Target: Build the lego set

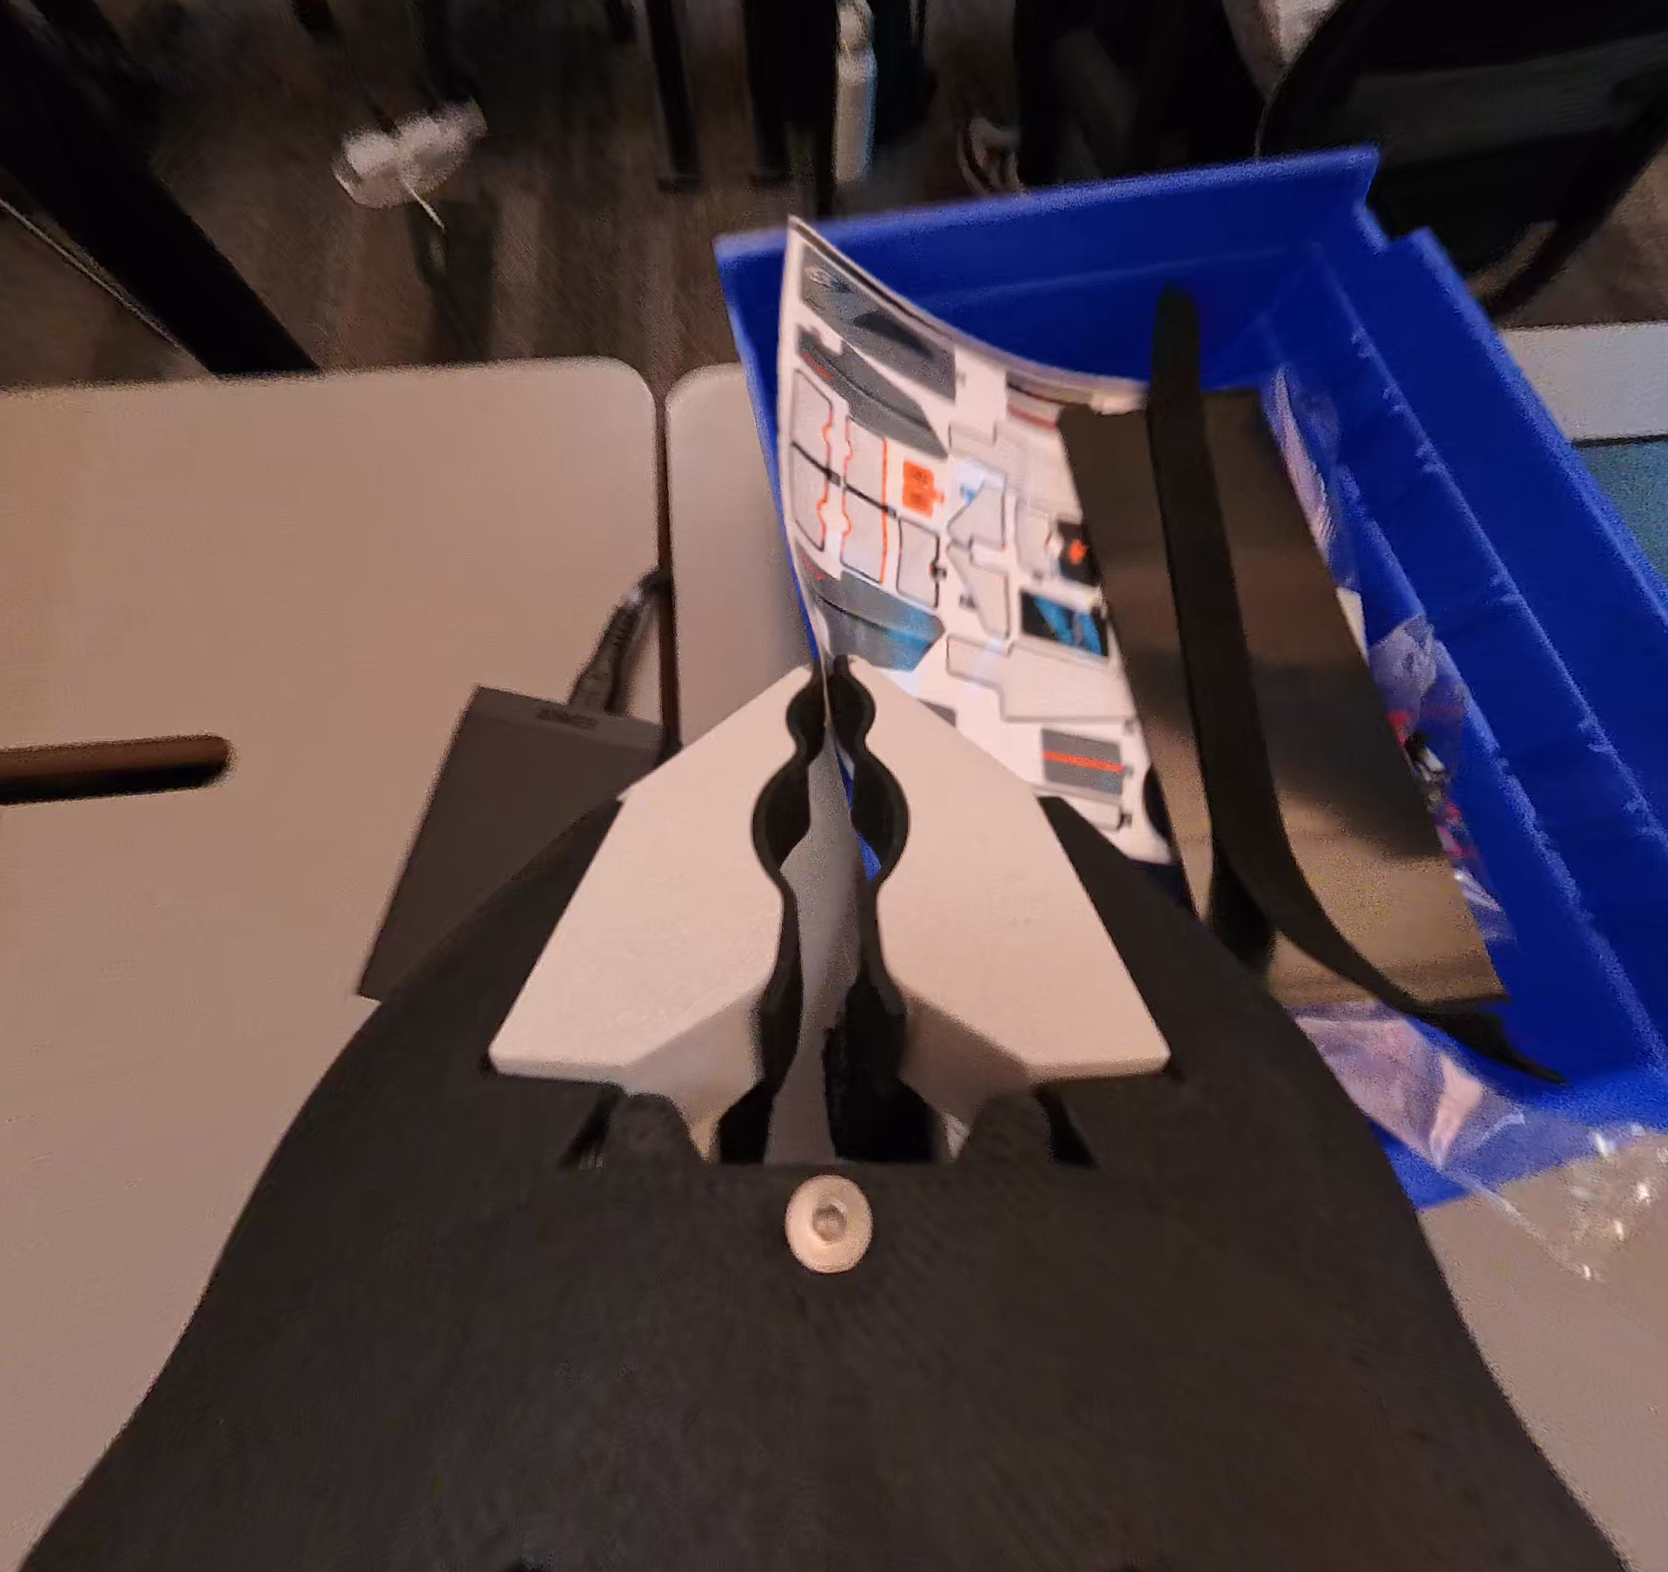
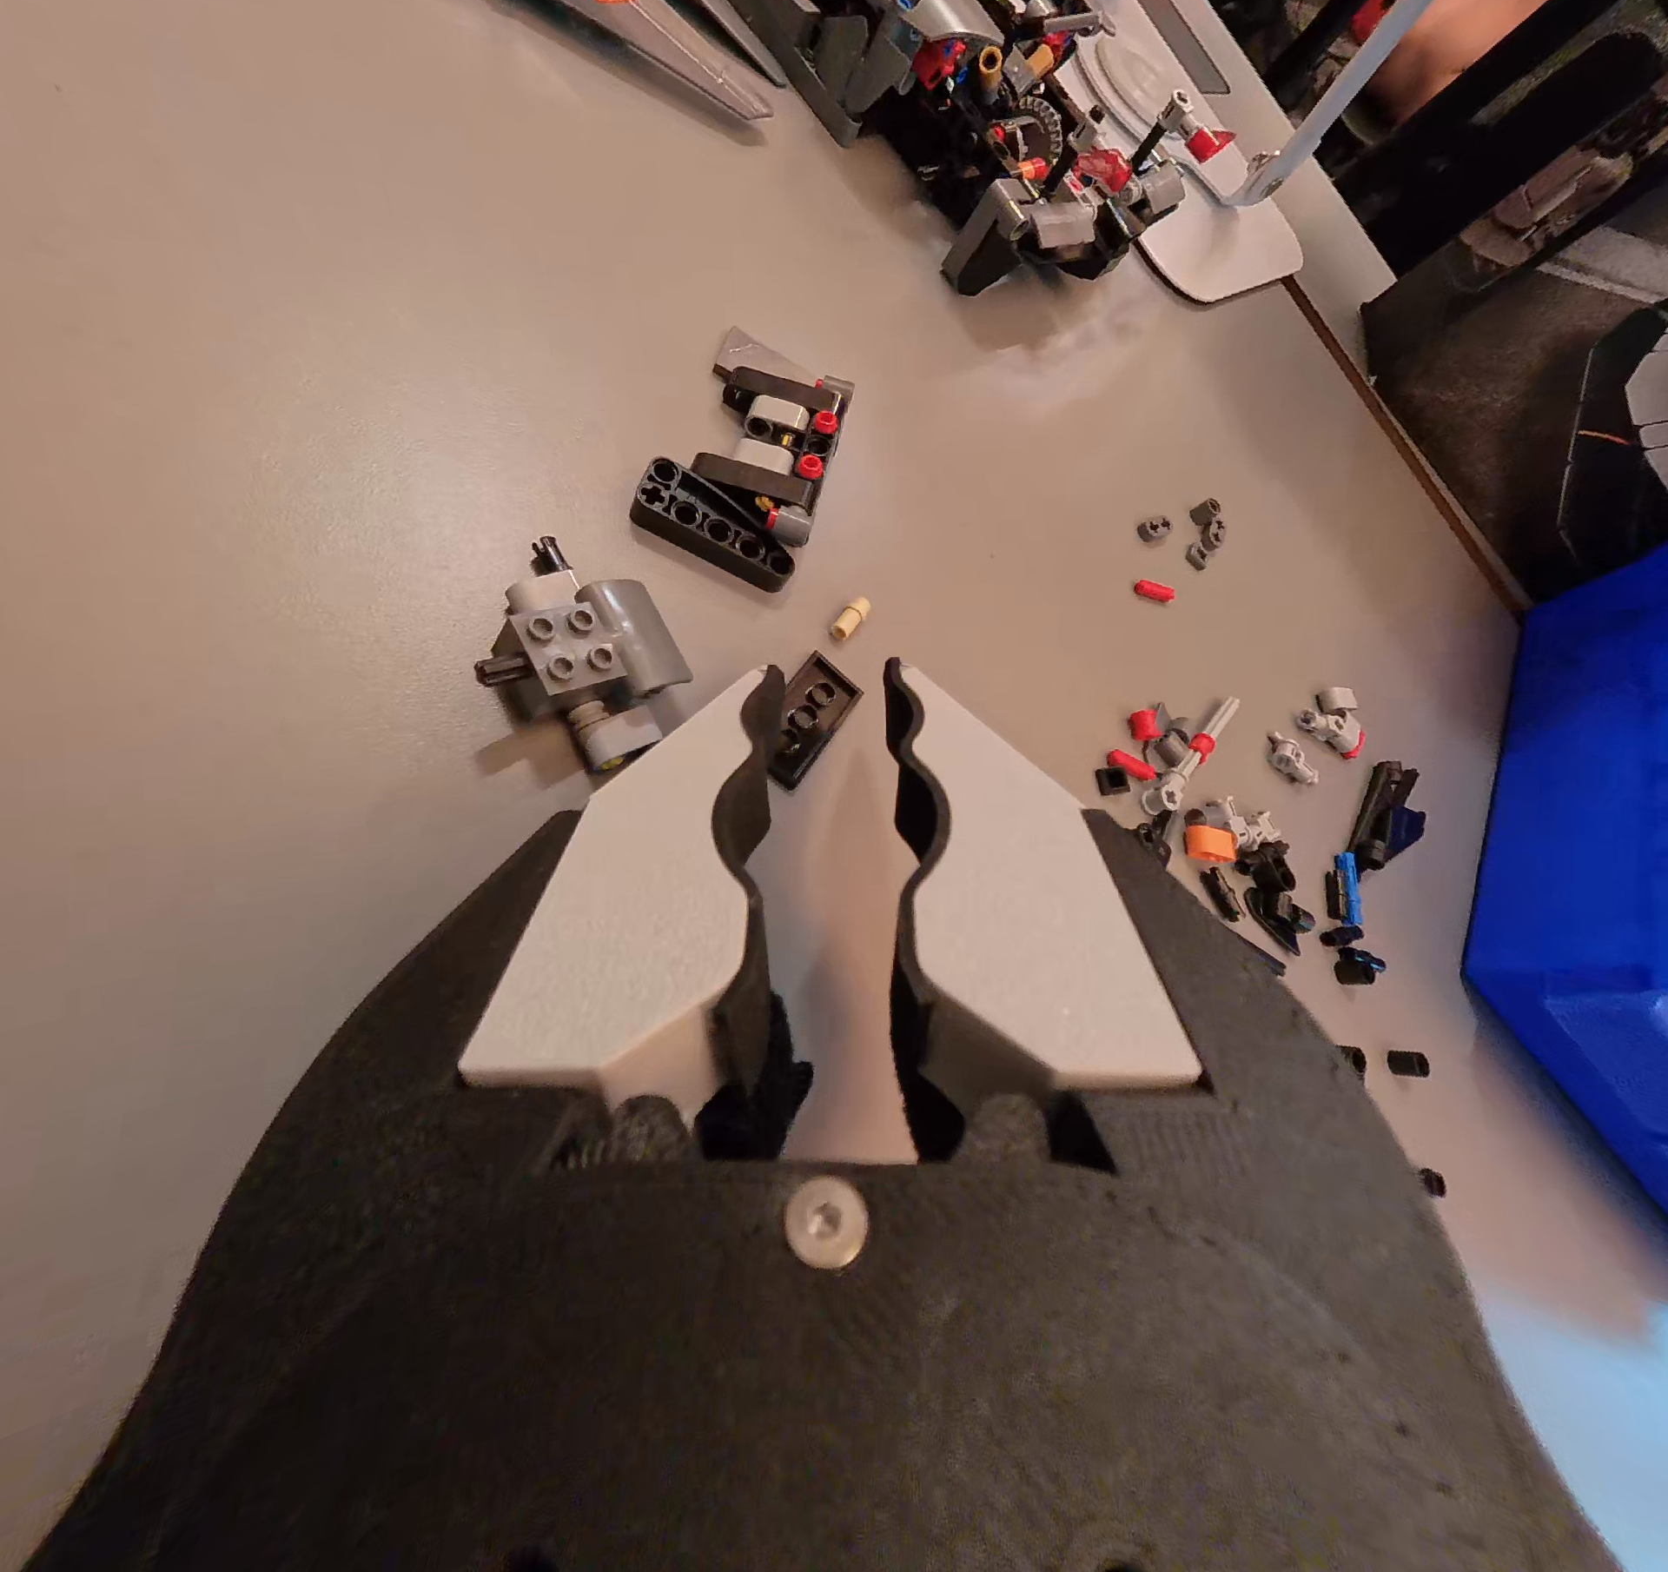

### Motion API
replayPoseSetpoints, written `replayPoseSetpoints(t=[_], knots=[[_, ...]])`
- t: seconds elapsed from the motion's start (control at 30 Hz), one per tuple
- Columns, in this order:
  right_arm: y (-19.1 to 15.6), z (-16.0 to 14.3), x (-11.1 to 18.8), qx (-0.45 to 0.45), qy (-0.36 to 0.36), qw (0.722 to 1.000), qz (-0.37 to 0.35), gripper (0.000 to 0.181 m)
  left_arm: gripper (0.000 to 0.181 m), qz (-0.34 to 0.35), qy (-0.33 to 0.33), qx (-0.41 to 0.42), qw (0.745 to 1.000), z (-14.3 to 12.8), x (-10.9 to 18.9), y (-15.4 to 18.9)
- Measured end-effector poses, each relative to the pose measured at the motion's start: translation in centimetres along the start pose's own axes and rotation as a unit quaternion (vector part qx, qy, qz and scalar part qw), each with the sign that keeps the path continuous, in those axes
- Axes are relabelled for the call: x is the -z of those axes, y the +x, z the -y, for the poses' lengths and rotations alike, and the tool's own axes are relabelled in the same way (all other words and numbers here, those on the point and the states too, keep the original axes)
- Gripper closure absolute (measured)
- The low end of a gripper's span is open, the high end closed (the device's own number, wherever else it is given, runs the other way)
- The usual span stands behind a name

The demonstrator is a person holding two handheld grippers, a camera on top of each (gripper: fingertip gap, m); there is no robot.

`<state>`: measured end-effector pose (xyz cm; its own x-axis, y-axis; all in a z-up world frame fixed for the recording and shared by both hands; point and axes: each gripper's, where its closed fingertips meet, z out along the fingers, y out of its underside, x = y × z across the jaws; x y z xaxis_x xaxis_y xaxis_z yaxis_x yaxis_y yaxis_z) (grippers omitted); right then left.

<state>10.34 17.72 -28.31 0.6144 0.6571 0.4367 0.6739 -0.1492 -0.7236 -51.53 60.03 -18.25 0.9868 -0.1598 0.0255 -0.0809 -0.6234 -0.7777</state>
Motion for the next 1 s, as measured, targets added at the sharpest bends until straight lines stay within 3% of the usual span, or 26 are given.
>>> replayPoseSetpoints(t=[0.33,0.53,0.7,0.83,1.0], knots=[[-0.1,0.2,0.2,0.008,0.01,1.0,-0.001,0.162,0.181,0.036,0.115,-0.055,0.991,4.0,6.9,1.4],[0.0,0.7,0.6,0.005,0.025,1.0,-0.005,0.157,0.181,0.06,0.223,-0.113,0.966,7.4,16.5,5.1],[0.8,1.3,1.2,-0.021,0.05,0.998,-0.013,0.15,0.181,0.003,0.282,-0.165,0.945,7.6,24.4,13.1],[1.8,2.8,2.5,-0.067,0.09,0.994,-0.012,0.143,0.181,-0.182,0.304,-0.16,0.921,4.9,29.2,24.3],[2.9,7.3,5.0,-0.153,0.174,0.972,0.022,0.128,0.181,-0.332,0.297,-0.192,0.874,0.0,33.0,36.9]])
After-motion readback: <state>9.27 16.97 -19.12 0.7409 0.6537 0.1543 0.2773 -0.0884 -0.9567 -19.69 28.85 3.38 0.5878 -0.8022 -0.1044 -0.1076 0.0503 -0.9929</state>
